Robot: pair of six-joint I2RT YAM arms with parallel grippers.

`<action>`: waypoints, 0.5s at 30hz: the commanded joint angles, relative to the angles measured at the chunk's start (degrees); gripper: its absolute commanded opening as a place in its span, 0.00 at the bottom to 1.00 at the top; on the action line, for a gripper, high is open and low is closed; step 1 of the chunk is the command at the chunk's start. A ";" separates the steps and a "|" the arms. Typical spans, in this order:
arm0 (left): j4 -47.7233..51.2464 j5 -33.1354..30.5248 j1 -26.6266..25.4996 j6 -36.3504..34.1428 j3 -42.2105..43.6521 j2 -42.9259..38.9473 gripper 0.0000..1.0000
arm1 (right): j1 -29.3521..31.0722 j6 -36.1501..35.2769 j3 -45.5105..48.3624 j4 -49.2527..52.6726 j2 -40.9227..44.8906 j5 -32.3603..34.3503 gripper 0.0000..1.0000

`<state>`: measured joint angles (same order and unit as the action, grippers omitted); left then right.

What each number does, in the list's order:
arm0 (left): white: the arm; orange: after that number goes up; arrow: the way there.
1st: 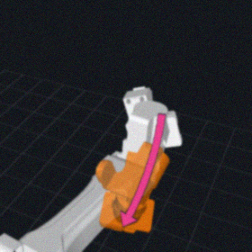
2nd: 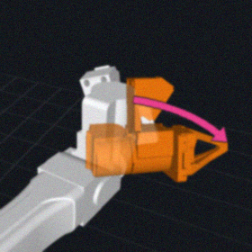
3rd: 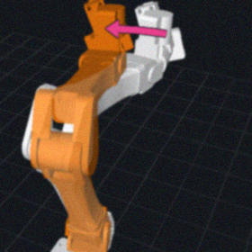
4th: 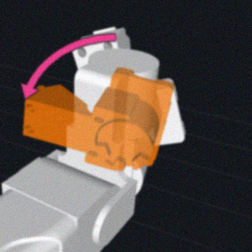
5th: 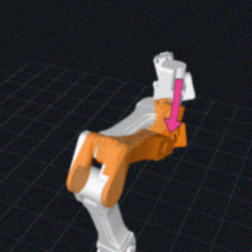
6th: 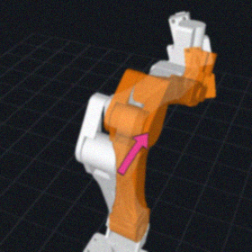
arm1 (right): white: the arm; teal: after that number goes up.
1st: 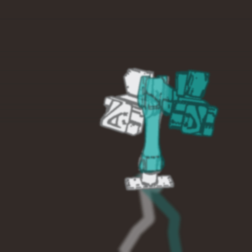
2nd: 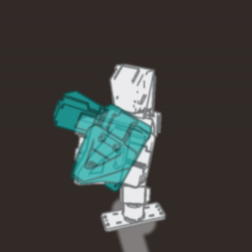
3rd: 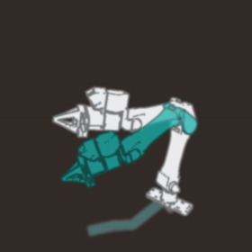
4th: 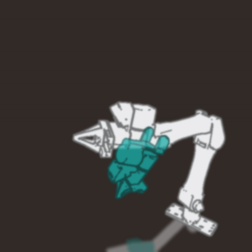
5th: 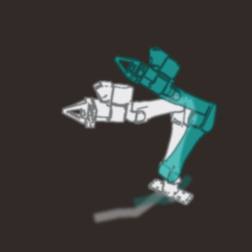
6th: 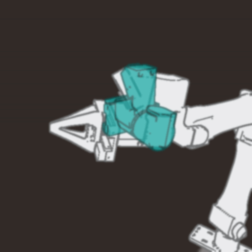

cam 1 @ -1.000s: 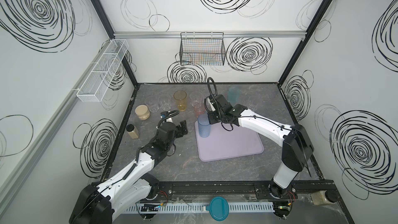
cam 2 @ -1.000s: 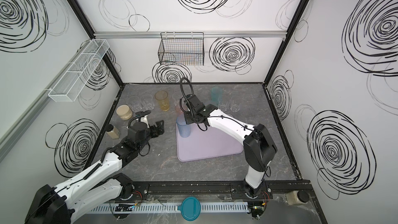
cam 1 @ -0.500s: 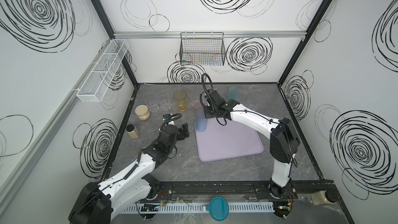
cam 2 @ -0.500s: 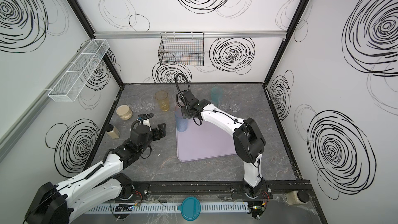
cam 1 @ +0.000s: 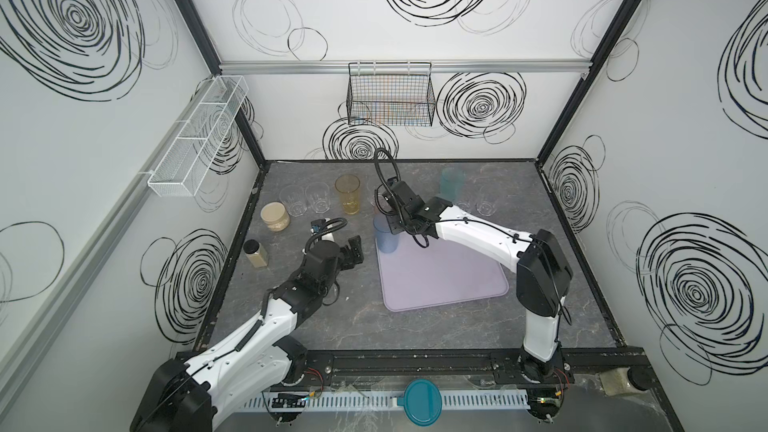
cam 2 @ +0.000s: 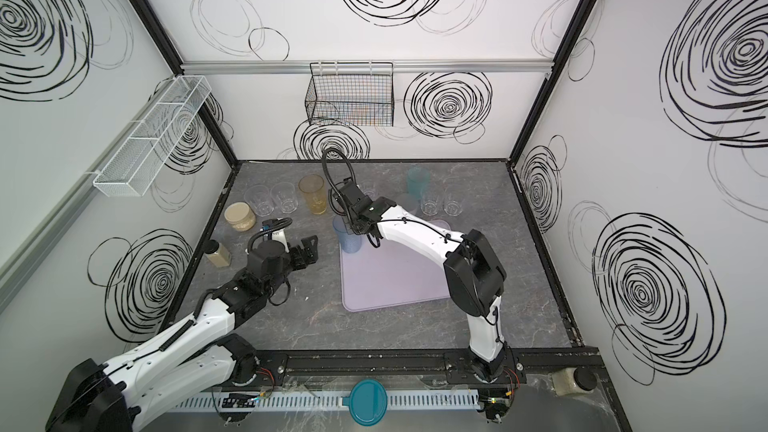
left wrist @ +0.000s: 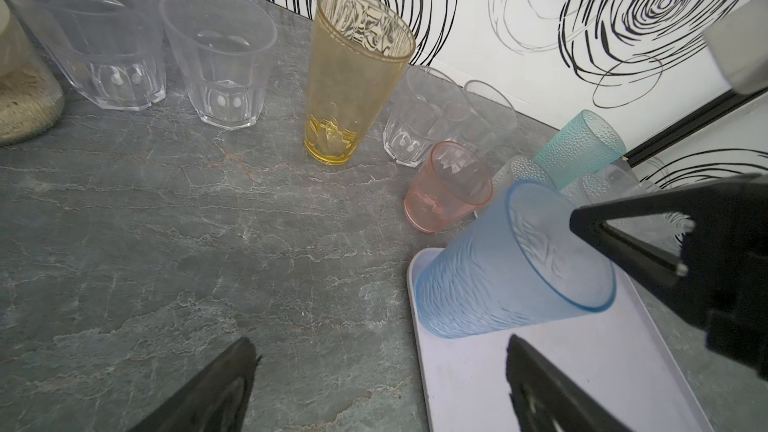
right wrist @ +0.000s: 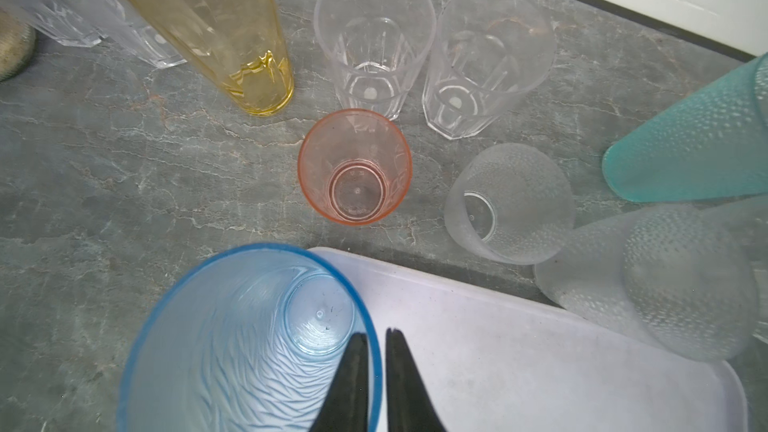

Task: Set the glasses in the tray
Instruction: 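Carry the blue glass onto the tray and set it down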

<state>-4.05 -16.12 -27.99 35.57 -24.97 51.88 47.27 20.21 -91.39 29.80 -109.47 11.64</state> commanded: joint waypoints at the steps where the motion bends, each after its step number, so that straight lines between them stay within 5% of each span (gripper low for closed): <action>1: -0.14 0.67 1.13 -1.09 -2.08 -0.52 0.97 | 0.70 -0.70 0.68 0.88 1.06 0.97 0.28; 9: 2.69 5.76 5.08 -4.57 -6.37 0.34 0.98 | 1.16 -0.77 0.36 0.35 4.35 -2.66 0.49; 15: 9.16 11.79 12.09 -14.60 -19.09 7.42 0.98 | 1.29 -0.13 2.73 -0.02 12.40 -4.19 0.58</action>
<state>3.44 -8.56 -18.83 27.09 -38.46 56.60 48.12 19.51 -90.15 29.76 -103.35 7.99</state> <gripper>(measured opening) 0.981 0.572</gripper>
